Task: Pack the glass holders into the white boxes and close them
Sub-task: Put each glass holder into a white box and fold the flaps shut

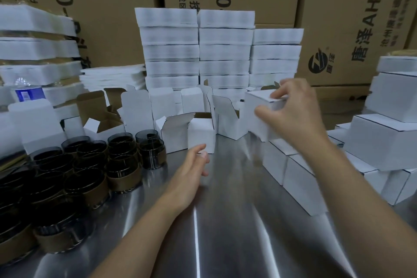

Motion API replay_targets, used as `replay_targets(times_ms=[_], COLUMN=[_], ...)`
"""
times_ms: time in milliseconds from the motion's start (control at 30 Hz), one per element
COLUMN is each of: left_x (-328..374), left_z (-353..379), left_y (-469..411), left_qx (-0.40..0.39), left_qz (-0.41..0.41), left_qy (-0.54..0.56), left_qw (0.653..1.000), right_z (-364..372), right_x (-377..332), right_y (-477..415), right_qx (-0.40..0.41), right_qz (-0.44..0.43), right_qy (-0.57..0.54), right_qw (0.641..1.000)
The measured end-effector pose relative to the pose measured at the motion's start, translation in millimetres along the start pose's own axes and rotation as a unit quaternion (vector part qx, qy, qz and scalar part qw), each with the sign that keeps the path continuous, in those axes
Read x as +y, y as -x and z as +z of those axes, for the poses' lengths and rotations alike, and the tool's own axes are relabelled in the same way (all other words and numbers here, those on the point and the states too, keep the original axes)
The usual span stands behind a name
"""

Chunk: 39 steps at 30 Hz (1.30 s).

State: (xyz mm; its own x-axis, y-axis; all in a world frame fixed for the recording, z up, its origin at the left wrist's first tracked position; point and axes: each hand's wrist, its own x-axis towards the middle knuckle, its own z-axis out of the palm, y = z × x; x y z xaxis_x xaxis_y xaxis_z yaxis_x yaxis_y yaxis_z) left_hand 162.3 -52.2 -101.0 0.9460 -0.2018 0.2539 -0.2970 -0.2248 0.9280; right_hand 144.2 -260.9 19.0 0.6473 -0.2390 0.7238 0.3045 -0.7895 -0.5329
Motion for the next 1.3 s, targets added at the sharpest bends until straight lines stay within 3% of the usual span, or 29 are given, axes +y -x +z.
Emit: replay_targets(times_ms=[267, 433, 567, 733, 833, 900, 1100, 1200, 1300], left_x=[2.4, 1.1, 0.4, 1.5, 2.8, 3.6, 5.8, 6.4, 6.5], left_z=[1.6, 3.0, 2.1, 2.6, 2.2, 2.0, 0.7, 1.4, 1.5], left_y=[3.1, 2.4, 2.3, 3.4, 3.7, 3.9, 5.2, 4.4, 3.5], left_qx=[-0.008, -0.008, -0.007, -0.013, -0.023, -0.033, -0.044, -0.042, -0.043], left_qz=[0.006, 0.015, 0.018, 0.024, 0.019, 0.012, 0.011, 0.01, 0.01], left_qy=[-0.071, -0.073, -0.079, -0.079, -0.091, -0.1, -0.132, -0.145, -0.164], left_qw=[0.997, 0.997, 0.997, 0.997, 0.995, 0.994, 0.99, 0.988, 0.986], right_z=[-36.3, -38.2, -36.1, -33.2, -24.5, -15.9, 25.0, 52.5, 77.8], right_x=[64.1, 81.3, 81.3, 78.5, 73.7, 70.2, 45.0, 17.8, -4.6], right_y=[-57.6, -58.6, -61.4, -64.0, -59.3, -53.2, -20.5, 0.0, 15.5], right_qx=[-0.055, -0.047, -0.084, -0.157, -0.162, -0.149, -0.071, -0.127, -0.213], right_qz=[0.121, 0.135, 0.144, 0.19, 0.172, 0.155, -0.069, -0.145, -0.168], right_qy=[0.218, 0.269, 0.312, 0.412, 0.492, 0.514, 0.471, 0.427, 0.386], right_qw=[0.967, 0.952, 0.935, 0.877, 0.838, 0.831, 0.877, 0.884, 0.882])
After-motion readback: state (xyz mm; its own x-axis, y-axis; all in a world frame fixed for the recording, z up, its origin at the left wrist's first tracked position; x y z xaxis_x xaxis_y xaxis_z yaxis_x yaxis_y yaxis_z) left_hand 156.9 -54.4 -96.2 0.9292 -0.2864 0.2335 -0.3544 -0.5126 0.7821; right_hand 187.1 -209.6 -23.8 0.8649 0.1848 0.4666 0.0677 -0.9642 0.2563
